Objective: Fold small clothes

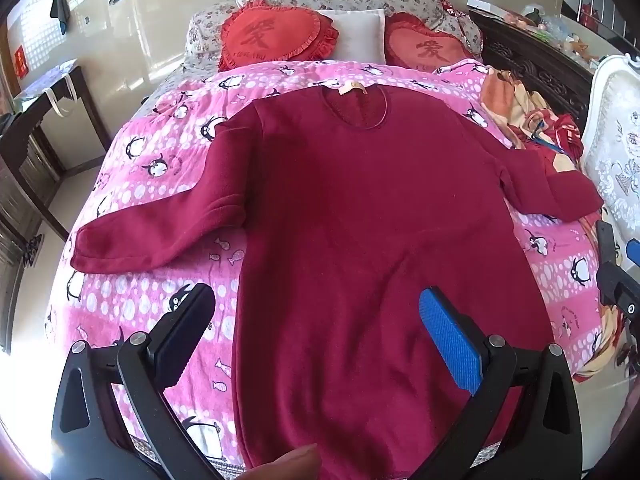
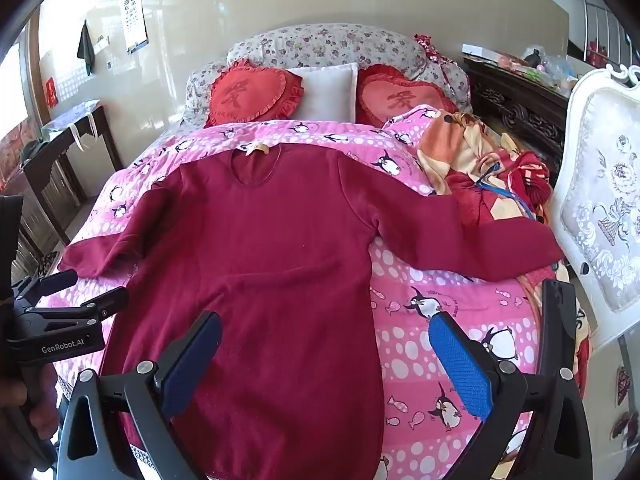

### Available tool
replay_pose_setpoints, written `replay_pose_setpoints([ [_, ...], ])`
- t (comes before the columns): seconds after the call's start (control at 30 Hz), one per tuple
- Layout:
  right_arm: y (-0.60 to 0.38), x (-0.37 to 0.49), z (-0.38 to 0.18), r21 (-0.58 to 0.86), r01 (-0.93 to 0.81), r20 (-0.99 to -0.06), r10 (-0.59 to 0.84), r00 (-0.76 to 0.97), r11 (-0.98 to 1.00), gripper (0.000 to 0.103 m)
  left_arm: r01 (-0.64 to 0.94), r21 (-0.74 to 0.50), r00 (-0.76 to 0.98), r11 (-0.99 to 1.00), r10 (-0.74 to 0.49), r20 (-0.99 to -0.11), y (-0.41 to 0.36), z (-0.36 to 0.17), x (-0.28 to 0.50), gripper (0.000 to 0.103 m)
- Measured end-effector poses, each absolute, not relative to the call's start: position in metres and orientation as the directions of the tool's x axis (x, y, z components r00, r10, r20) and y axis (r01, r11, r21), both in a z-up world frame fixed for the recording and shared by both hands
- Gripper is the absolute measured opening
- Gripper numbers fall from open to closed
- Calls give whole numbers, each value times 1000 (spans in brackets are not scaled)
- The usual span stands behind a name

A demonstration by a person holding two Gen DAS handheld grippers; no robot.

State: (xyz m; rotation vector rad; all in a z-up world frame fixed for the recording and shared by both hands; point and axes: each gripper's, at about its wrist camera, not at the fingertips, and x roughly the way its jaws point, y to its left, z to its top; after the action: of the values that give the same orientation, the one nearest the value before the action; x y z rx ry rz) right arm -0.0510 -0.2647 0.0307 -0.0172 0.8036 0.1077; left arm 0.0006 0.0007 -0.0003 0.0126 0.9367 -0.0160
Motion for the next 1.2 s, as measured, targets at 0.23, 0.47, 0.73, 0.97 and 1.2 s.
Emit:
replay_pose_setpoints([
  [0.23,-265,-51,31,30,-97,-722,88,686,995,102,13,-9,583,1000,-15,-812,5,-1,5,103],
  [0.47,-265,-48,33,33,-106,-724,97,683,994,102,19,8,594,1000,-5,-804,0,-1,0,103],
  [0.73,-269,-41,33,-24,-32,-736,4,677,999,102,7,7,593,1000,1,-806,1,-3,1,103],
  [0.97,-269,-39,31,-11,-44,-739,21,673,999,102,10,9,592,1000,1,-806,5,-3,-1,103],
  [1.2,-272,-38,29,-10,-34,-742,16,670,999,102,18,12,590,1000,-1,-808,4,-4,1,103],
])
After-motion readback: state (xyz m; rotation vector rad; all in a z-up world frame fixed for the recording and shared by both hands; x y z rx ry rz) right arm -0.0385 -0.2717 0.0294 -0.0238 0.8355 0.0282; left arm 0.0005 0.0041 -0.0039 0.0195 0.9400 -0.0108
